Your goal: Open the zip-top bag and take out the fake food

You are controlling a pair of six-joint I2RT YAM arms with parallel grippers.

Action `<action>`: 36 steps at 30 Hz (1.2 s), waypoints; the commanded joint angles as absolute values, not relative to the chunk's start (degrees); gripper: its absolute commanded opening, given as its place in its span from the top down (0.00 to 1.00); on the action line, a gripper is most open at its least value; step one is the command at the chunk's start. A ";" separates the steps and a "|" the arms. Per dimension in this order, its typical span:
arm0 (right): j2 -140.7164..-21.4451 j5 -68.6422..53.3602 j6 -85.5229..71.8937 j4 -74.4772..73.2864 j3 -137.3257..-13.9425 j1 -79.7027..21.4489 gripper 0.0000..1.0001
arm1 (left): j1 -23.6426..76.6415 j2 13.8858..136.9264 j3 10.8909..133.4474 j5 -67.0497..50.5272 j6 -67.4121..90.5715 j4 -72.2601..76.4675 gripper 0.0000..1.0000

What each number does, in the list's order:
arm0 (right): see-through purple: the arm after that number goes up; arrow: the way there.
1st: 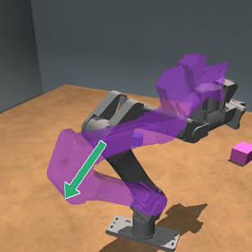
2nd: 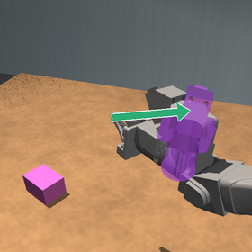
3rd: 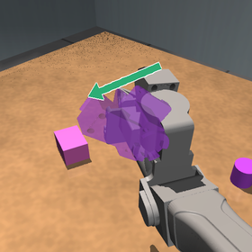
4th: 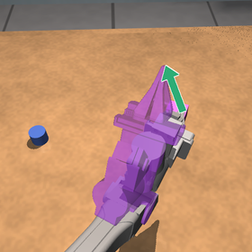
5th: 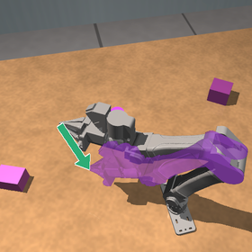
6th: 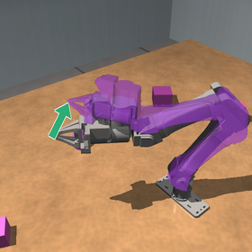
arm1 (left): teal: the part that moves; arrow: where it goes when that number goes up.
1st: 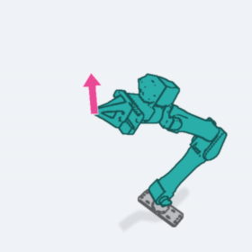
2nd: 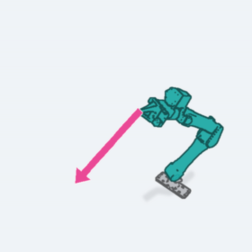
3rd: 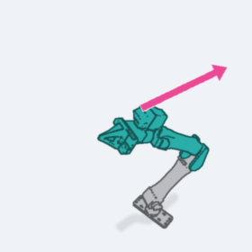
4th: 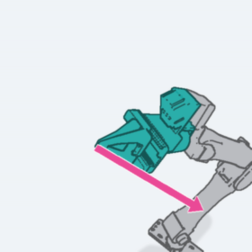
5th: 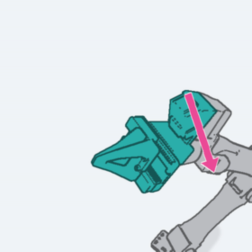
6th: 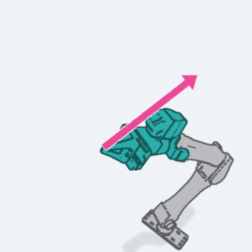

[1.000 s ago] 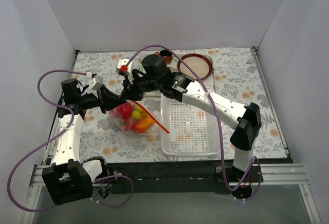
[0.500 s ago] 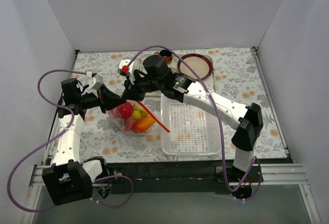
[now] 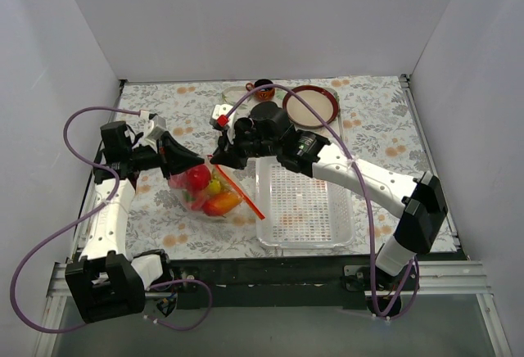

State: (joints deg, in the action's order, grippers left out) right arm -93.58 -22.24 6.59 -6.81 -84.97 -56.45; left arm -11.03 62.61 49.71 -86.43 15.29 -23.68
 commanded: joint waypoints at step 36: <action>-98.79 -27.95 3.34 -15.81 -100.37 -56.16 0.99 | -7.29 60.12 54.14 -92.90 7.93 -26.98 1.00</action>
